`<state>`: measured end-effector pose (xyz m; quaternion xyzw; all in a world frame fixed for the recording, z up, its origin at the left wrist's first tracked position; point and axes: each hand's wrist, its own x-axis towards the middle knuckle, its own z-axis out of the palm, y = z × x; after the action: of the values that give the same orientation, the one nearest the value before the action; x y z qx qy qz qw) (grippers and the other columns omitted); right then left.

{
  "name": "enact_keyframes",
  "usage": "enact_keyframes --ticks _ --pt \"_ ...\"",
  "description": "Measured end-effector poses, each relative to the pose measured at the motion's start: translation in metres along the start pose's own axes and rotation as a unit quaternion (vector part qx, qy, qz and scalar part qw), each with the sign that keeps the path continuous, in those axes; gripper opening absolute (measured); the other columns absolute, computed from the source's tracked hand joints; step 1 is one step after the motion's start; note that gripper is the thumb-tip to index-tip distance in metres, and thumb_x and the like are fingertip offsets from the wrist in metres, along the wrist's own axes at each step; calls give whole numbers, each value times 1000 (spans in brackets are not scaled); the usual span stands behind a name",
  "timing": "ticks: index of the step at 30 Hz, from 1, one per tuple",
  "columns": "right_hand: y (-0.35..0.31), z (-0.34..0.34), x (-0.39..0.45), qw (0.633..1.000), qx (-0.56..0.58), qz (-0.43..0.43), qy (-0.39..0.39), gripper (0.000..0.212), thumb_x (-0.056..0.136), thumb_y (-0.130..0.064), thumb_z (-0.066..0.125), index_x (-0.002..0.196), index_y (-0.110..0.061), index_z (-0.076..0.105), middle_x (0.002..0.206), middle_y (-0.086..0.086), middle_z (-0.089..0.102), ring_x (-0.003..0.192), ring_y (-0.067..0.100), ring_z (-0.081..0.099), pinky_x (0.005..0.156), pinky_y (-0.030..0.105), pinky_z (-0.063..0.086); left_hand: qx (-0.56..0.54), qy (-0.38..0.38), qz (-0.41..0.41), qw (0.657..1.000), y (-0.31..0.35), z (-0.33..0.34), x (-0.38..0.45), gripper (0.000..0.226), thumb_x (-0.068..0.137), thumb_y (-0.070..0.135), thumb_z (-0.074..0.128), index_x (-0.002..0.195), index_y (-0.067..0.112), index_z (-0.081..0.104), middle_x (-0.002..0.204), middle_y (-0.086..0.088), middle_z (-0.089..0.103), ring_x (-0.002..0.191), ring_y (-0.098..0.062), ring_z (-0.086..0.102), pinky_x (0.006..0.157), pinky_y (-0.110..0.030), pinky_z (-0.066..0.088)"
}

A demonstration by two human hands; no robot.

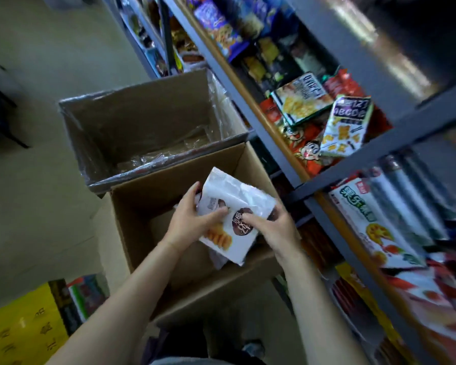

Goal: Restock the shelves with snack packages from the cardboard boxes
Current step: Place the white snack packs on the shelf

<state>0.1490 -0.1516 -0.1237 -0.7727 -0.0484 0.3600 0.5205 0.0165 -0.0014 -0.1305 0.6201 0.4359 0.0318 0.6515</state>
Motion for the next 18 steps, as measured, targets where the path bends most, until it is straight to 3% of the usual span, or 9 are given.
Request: enact_keyframes --ticks 2,5,8,11,13,16,18 --pt "-31 -34 -32 997 61 -50 -21 41 73 -14 85 111 -20 70 103 0 76 94 15 73 75 28 58 -35 -100 4 994 29 5 -20 80 68 39 93 136 24 53 120 4 72 109 -17 71 95 -39 58" --pt "-62 -84 -79 987 119 -109 -11 32 85 -23 77 115 -15 70 107 2 76 100 23 72 76 31 58 -83 -206 18 975 72 33 -61 52 78 28 87 122 14 63 116 -9 75 107 -31 72 97 -50 56" --pt "-78 -131 -125 979 124 -159 11 55 84 -52 70 126 -17 65 121 2 72 114 24 67 93 41 54 -150 -173 81 970 105 79 -111 40 85 21 78 122 7 66 117 -16 74 108 -34 71 99 -51 55" --pt "-85 -175 -172 978 94 -188 7 73 77 -75 65 131 -27 62 131 -2 66 124 21 60 109 52 42 -239 -134 100 957 128 119 -153 40 92 29 69 124 6 67 117 -17 73 109 -37 70 99 -54 54" --pt "-87 -202 -200 980 55 -193 -3 61 79 -67 64 124 -27 66 122 -7 71 117 13 65 104 43 46 -312 -131 93 937 140 140 -172 49 90 41 68 127 9 67 120 -18 72 112 -40 68 99 -58 53" --pt "-87 -231 -236 976 3 -219 0 24 91 -42 68 113 -33 67 107 -18 74 100 2 69 85 23 51 -360 -171 103 911 158 173 -196 54 93 50 65 134 14 64 129 -16 68 119 -39 65 104 -58 49" --pt "-88 -244 -253 970 28 -238 31 23 91 -32 71 113 -35 65 101 -19 74 94 3 70 72 17 52 -357 -193 105 908 168 194 -209 53 94 50 63 133 14 65 130 -16 68 121 -38 64 108 -57 45"
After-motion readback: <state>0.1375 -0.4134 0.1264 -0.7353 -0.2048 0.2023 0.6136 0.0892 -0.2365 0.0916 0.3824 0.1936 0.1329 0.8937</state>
